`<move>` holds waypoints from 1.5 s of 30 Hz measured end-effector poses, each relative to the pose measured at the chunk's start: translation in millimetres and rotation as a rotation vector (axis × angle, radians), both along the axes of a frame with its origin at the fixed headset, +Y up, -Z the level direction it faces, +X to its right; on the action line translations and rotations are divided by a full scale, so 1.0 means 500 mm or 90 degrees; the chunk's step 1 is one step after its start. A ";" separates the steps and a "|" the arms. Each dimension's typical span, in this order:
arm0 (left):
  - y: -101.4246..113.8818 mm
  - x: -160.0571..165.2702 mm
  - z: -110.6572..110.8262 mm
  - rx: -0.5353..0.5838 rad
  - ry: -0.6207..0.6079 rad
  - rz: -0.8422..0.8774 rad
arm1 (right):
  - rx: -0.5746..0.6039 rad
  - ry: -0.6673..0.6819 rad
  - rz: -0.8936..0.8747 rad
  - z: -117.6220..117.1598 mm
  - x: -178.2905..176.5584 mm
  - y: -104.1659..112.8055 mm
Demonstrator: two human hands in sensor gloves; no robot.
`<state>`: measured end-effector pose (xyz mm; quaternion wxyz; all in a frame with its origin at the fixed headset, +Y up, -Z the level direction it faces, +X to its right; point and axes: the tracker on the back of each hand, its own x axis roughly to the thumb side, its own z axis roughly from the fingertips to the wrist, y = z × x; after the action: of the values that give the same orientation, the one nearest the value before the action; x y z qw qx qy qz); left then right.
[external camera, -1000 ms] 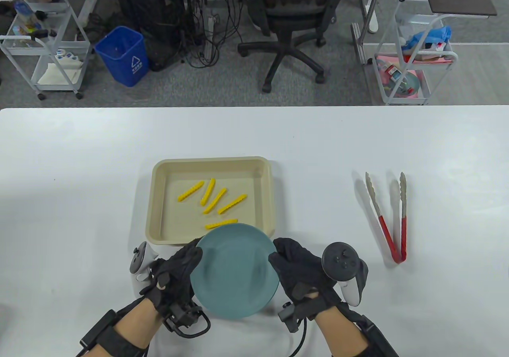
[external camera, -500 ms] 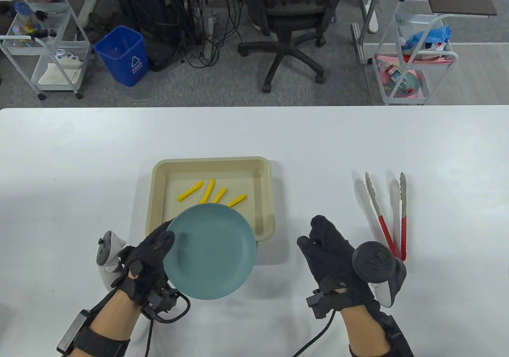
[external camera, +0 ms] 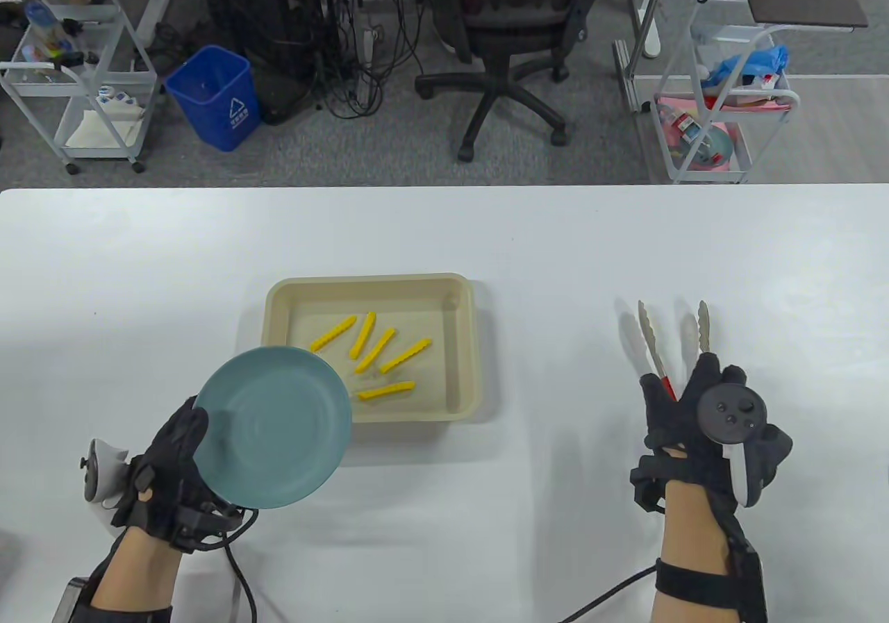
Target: Hold plate and receive fries gripped by tongs from baking tray
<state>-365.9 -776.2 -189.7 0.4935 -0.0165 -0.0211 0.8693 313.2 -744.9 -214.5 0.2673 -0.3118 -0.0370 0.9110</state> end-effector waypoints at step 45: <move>0.007 -0.017 -0.005 0.002 0.008 -0.027 | 0.173 0.158 0.132 -0.027 -0.108 0.022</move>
<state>-374.2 -772.8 -192.3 0.5120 -0.0104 -0.0190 0.8587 259.2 -733.8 -228.0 0.2144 -0.1530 -0.1583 0.9516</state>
